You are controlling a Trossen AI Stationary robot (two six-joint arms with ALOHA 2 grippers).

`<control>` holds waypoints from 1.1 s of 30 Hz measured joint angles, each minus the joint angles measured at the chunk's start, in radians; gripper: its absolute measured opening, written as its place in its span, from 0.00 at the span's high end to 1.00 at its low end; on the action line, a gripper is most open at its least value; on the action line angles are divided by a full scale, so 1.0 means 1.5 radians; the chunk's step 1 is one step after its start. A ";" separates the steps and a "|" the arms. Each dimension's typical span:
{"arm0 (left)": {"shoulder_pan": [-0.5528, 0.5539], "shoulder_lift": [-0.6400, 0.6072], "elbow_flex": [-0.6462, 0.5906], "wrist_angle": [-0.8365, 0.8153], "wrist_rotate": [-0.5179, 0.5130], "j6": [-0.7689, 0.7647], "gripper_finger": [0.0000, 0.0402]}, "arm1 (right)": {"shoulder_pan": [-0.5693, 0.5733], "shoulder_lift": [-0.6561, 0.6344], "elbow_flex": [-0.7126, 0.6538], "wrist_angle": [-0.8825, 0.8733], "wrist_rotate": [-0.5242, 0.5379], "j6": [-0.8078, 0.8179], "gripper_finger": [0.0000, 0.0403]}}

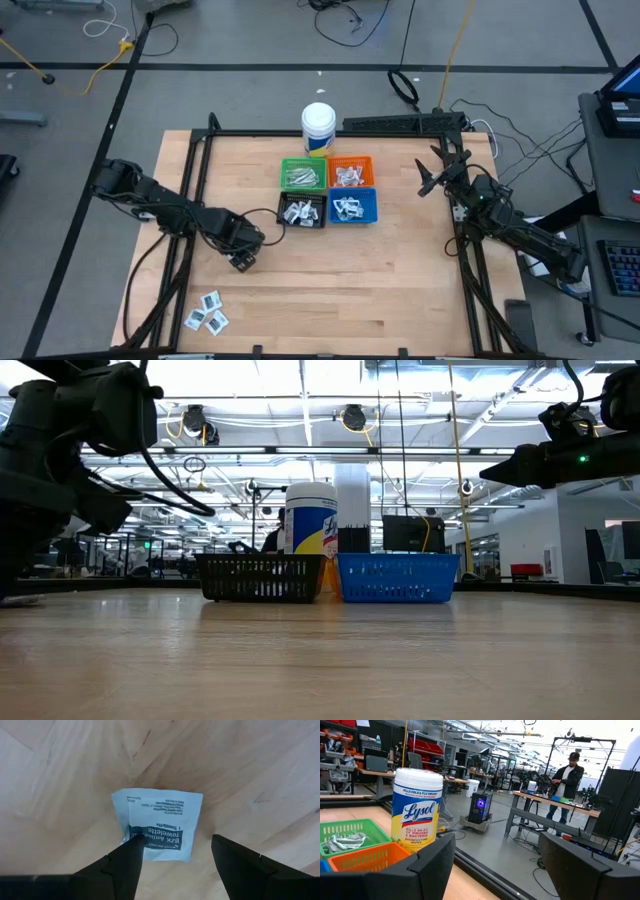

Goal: Pick & Place First Aid Supplies
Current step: Put the black towelette pack into the black basket

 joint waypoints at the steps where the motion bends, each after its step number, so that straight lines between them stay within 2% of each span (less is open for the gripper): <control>1: 0.000 0.000 -0.002 0.004 0.004 0.010 0.41 | 0.000 0.000 0.000 0.000 0.000 0.000 0.31; 5: 0.004 0.000 -0.008 0.009 0.012 0.023 0.55 | 0.000 0.000 0.000 0.000 0.000 0.000 0.31; 11: 0.014 0.000 -0.013 0.005 0.019 0.012 0.89 | 0.000 0.000 0.000 0.000 0.000 0.000 0.31; 13: 0.015 0.001 -0.013 0.003 0.021 0.011 0.97 | 0.000 0.000 0.000 0.000 0.000 0.000 0.31; 18: 0.015 0.000 -0.008 -0.007 0.021 0.014 0.96 | 0.000 0.000 0.000 0.000 0.000 0.000 0.31; 22: 0.023 -0.024 0.007 -0.043 0.026 0.019 0.98 | 0.000 0.000 0.000 0.000 0.000 0.000 0.31; 33: 0.081 -0.097 0.101 -0.216 0.002 0.065 0.98 | 0.000 0.000 0.000 0.000 0.000 0.000 0.31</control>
